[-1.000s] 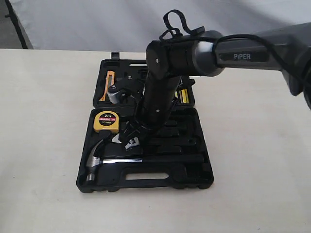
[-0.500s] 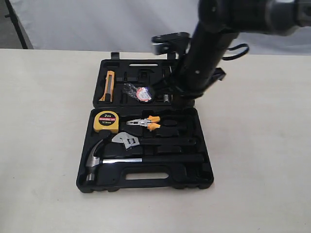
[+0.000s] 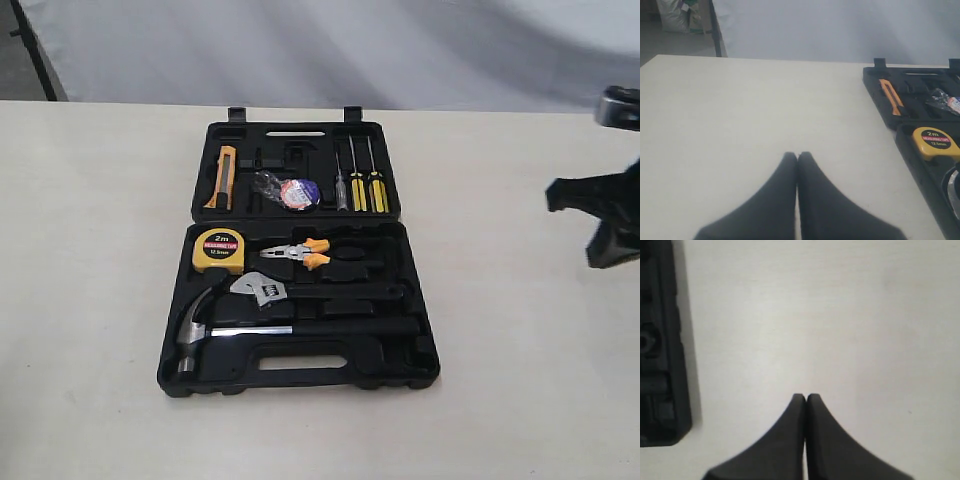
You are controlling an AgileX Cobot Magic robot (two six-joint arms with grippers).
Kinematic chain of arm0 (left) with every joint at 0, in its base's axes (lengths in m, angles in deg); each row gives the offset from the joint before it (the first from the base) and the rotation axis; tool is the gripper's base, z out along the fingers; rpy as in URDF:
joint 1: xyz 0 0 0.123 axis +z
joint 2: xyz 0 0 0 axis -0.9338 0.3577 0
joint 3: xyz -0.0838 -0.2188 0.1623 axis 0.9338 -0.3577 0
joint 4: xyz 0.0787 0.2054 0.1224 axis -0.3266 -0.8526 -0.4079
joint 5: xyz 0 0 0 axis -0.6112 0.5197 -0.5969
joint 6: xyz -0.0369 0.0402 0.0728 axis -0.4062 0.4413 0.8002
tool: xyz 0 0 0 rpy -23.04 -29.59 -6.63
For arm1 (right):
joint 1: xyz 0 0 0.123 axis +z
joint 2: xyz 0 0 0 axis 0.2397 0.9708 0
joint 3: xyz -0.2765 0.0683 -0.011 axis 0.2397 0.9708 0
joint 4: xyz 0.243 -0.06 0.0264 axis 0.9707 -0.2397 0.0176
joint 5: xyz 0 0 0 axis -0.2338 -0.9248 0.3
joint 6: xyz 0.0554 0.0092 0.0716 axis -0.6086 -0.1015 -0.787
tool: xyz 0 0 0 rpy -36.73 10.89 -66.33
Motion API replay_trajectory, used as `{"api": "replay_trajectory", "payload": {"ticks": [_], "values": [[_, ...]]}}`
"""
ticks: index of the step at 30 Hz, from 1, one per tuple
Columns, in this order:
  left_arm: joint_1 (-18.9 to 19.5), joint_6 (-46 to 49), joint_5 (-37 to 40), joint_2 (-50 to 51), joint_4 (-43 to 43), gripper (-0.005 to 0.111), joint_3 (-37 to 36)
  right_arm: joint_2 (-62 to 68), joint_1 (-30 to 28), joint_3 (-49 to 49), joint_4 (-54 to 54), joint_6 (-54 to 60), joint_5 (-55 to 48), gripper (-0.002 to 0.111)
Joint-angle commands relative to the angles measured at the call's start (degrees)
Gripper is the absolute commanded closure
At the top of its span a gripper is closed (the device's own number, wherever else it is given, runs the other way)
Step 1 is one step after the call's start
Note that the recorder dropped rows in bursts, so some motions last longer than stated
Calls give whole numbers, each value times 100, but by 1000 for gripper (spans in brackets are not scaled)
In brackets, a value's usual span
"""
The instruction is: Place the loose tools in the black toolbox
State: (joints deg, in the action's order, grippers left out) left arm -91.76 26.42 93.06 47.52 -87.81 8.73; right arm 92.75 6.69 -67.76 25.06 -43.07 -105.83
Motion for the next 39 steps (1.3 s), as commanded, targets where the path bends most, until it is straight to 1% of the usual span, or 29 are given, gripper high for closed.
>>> {"api": "replay_trajectory", "payload": {"ticks": [1,5,10,15,28,31,33,34,36,37,39], "values": [[19,-59,-97,-46,78,105,-53,-1048,-325,614,-405,0,185,108],[19,-59,-97,-46,78,105,-53,-2142,-325,1301,-418,0,658,108],[19,-59,-97,-46,78,105,-53,-3706,-325,2088,-389,0,1008,108],[19,-59,-97,-46,78,105,-53,-5157,-325,2604,-314,0,1725,108],[19,-59,-97,-46,78,105,-53,-7994,-325,2680,-314,0,1665,108],[19,-59,-97,-46,78,105,-53,-8275,-325,2936,-314,0,1808,108],[19,-59,-97,-46,78,105,-53,-8275,-325,3450,-342,0,2131,108],[19,-59,-97,-46,78,105,-53,-8275,-325,3805,-452,0,2337,108],[19,-59,-97,-46,78,105,-53,-8275,-325,4327,-850,0,2408,108],[19,-59,-97,-46,78,105,-53,-8275,-325,4570,-947,0,2871,108],[19,-59,-97,-46,78,105,-53,-8275,-325,4925,-960,0,3455,108]]}}
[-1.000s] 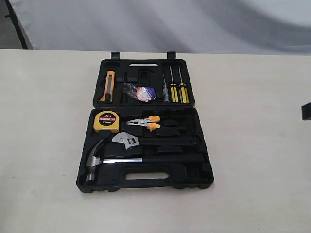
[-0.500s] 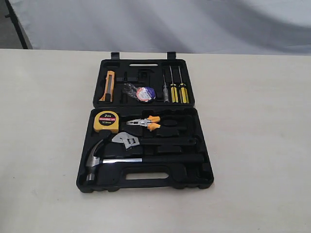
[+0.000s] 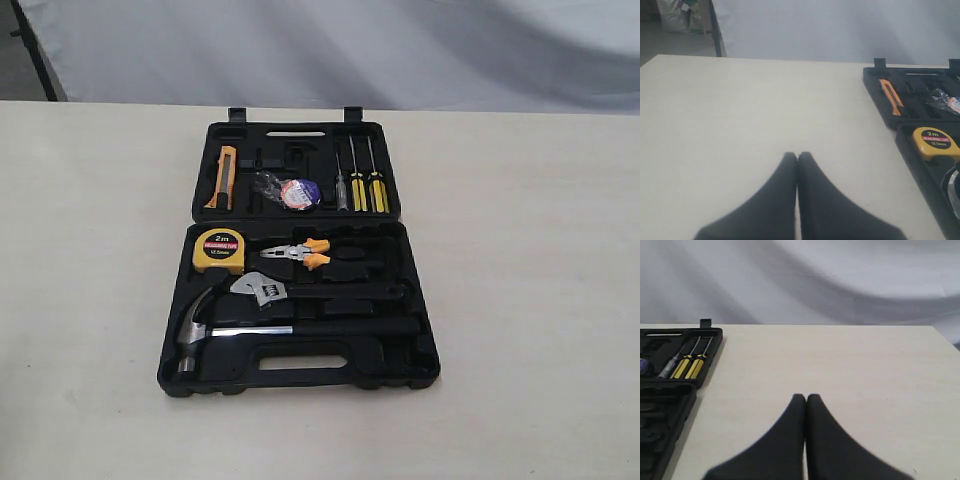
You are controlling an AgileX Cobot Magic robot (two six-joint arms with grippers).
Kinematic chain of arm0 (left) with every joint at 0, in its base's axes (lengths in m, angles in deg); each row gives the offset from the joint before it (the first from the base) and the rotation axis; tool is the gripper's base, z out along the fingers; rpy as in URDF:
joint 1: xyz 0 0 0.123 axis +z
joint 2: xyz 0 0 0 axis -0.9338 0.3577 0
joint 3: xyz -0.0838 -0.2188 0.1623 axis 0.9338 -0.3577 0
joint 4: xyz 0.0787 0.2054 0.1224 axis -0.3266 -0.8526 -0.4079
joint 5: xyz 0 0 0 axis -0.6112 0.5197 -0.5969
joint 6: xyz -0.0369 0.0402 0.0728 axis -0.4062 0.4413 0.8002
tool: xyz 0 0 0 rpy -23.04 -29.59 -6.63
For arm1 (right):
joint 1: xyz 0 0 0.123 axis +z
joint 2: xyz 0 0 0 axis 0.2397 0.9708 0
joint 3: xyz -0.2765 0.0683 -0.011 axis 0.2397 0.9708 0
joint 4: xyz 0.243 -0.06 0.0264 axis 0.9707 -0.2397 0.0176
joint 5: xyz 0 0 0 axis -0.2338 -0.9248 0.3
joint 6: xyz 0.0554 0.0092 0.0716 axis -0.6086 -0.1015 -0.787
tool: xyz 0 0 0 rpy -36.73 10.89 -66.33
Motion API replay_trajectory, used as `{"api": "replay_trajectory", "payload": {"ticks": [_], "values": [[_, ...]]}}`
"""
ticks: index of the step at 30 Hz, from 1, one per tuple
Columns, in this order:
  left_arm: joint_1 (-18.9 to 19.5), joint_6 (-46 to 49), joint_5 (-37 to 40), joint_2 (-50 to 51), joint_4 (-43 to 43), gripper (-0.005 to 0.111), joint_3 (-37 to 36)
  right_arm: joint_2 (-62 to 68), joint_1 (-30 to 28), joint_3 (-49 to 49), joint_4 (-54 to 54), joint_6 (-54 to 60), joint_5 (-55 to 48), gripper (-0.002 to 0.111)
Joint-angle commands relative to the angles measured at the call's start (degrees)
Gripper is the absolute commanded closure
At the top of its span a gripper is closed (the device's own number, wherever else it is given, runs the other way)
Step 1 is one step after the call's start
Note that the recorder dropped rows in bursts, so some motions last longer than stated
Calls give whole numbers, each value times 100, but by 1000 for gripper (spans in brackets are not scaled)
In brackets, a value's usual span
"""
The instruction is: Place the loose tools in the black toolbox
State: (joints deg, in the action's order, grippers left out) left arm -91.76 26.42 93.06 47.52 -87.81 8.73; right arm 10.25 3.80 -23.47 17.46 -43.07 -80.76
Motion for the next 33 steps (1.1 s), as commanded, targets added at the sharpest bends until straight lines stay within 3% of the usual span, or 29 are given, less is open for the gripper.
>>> {"api": "replay_trajectory", "payload": {"ticks": [1,33], "values": [[19,-59,-97,-46,78,105,-53,-24,-36,627,-201,-32,989,108],[19,-59,-97,-46,78,105,-53,-24,-36,947,-131,-73,638,108]]}}
